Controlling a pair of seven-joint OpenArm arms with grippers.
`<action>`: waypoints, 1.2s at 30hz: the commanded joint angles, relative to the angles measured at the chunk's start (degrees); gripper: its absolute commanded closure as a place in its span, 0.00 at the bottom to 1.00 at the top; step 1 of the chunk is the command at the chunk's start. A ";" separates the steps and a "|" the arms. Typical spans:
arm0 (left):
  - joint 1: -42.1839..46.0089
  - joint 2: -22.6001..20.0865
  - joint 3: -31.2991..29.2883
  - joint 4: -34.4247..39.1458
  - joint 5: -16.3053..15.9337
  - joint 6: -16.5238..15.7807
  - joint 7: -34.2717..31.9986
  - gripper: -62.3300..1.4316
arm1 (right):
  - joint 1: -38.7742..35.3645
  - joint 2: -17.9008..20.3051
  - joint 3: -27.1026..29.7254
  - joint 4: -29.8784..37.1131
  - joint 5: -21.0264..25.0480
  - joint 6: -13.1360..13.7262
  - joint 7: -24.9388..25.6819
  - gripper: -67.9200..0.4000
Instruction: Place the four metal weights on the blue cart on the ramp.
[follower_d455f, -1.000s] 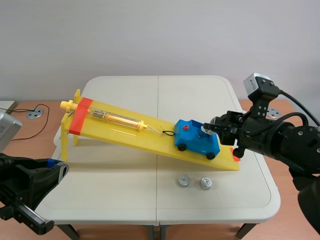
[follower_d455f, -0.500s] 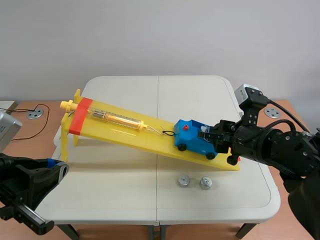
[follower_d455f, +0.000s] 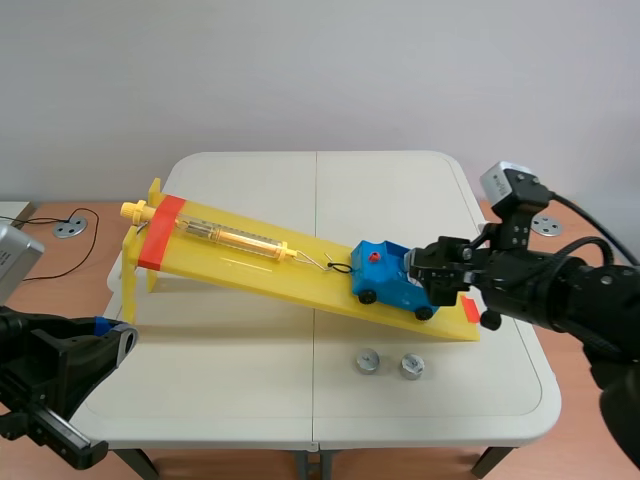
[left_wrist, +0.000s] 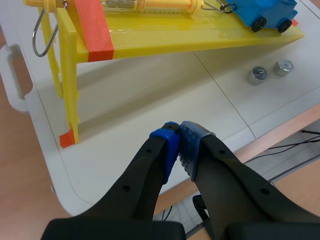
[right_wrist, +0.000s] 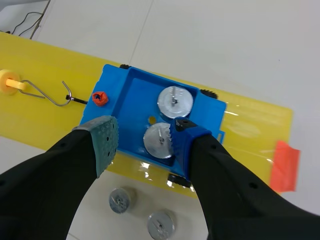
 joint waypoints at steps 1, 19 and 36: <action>-0.46 0.63 -0.83 3.82 -4.22 -1.40 -5.75 0.92 | 0.63 5.86 2.82 12.63 5.16 4.87 4.59 0.62; -0.46 0.63 -0.83 3.82 -4.22 -1.40 -5.75 0.92 | -19.32 15.61 3.30 34.27 3.17 5.22 2.73 0.62; -0.46 0.63 -0.83 3.82 -4.24 -1.40 -5.75 0.92 | -13.07 10.78 -11.30 22.14 -16.61 -1.05 13.18 0.62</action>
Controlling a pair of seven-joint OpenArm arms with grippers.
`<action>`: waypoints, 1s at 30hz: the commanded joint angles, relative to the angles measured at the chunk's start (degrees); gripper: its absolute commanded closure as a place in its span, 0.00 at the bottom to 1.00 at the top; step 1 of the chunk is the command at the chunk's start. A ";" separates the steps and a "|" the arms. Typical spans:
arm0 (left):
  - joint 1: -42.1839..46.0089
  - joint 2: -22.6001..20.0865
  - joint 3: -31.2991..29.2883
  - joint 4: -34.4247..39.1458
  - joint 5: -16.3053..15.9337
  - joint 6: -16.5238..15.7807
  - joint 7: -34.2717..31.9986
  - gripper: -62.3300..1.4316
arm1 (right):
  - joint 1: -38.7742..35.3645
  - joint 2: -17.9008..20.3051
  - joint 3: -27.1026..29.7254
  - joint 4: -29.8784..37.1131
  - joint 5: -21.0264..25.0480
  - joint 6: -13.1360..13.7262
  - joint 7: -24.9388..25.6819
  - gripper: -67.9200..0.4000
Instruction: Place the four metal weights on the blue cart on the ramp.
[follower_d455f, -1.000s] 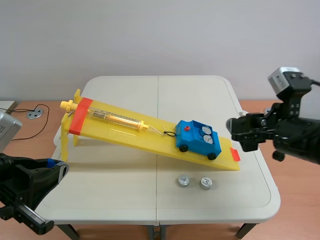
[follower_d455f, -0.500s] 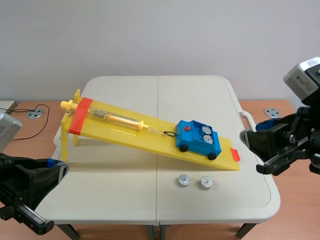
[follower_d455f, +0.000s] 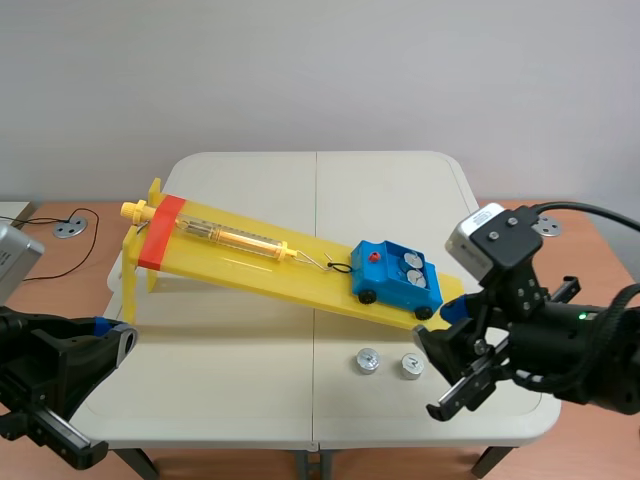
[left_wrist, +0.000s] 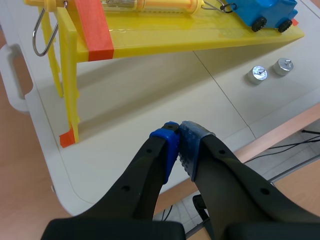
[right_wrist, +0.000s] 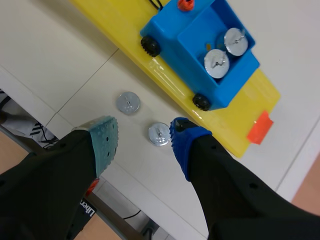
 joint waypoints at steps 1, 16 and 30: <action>-0.46 0.63 -0.83 3.82 -4.24 -1.40 -5.73 0.92 | 5.46 -0.11 0.24 0.44 1.07 -1.75 8.59 0.62; -0.46 0.63 -0.83 3.82 -4.24 -1.40 -5.73 0.92 | 14.16 -7.19 -8.20 -15.02 -7.82 -8.79 14.43 0.62; -0.46 0.98 -0.83 3.82 -4.24 -1.40 -5.73 0.92 | 19.34 -11.30 -10.93 -25.31 -8.92 -10.99 16.63 0.64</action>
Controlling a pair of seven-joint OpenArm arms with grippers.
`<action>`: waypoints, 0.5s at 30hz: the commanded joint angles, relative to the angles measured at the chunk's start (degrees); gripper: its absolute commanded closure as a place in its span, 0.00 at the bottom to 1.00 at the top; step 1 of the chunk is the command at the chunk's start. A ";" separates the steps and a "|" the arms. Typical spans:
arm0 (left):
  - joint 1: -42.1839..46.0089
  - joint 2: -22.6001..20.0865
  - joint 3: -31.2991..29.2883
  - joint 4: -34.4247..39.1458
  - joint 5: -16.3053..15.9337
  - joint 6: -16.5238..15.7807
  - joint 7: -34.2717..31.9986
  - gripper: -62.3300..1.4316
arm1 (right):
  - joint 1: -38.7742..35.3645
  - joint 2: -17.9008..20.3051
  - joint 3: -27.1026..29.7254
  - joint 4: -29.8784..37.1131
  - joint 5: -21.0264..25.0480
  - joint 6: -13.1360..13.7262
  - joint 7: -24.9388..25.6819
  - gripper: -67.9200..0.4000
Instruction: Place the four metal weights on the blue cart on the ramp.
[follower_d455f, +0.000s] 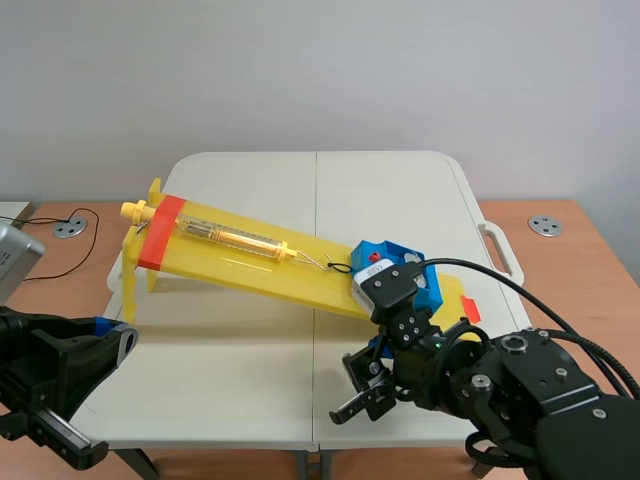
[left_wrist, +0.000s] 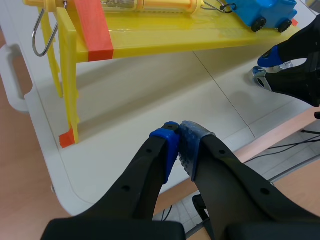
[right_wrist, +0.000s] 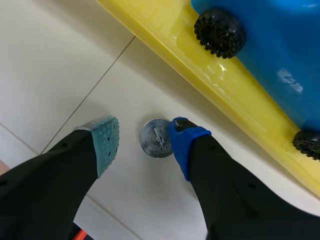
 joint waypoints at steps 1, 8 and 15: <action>-0.46 1.16 -0.83 3.82 -4.24 -1.42 -5.75 0.92 | 5.05 -0.63 -0.55 3.23 1.90 -2.10 8.17 0.64; -0.46 1.55 -0.83 3.82 -4.24 -1.42 -5.75 0.92 | 5.11 -0.76 -1.27 2.43 1.90 -2.38 7.08 0.82; -0.46 1.55 -0.83 3.82 -4.24 -1.42 -5.75 0.92 | 5.09 -0.02 -1.27 2.43 1.90 -2.78 4.24 0.98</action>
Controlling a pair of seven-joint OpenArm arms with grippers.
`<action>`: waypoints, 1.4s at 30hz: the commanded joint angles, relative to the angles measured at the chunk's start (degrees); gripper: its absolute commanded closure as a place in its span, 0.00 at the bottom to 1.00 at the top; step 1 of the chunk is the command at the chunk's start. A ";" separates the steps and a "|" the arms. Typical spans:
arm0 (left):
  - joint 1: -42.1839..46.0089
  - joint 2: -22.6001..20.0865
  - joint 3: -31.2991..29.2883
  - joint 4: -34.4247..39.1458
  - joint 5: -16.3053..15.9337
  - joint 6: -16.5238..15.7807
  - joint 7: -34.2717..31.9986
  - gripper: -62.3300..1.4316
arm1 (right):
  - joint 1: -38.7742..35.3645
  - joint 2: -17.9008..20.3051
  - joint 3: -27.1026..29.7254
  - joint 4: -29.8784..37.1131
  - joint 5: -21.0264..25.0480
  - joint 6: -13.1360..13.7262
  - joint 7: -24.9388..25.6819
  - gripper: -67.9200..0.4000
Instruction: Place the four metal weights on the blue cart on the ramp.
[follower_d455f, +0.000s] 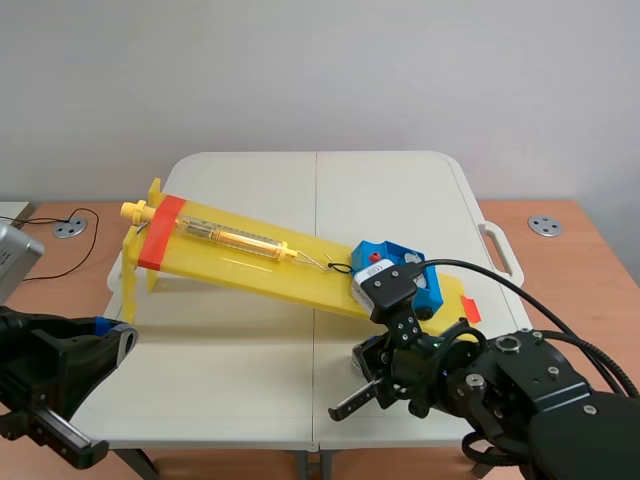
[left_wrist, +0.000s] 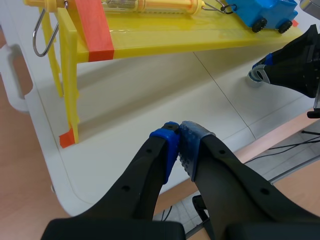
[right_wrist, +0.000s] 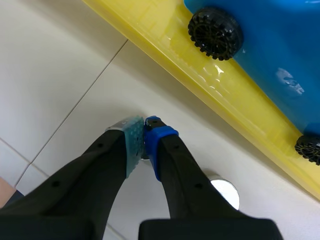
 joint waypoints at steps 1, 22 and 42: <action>-0.46 1.40 -0.83 3.82 -4.24 -1.42 -5.75 0.92 | 4.26 0.20 -0.70 4.17 1.84 -1.33 2.45 0.98; -0.46 1.40 -0.83 3.82 -4.24 -1.42 -5.75 0.92 | -15.50 10.93 8.44 37.00 16.35 -0.39 -4.07 0.98; -0.44 1.40 -0.83 3.82 -4.26 -1.42 -5.73 0.92 | -16.22 7.56 30.16 48.50 35.36 0.61 -11.47 0.98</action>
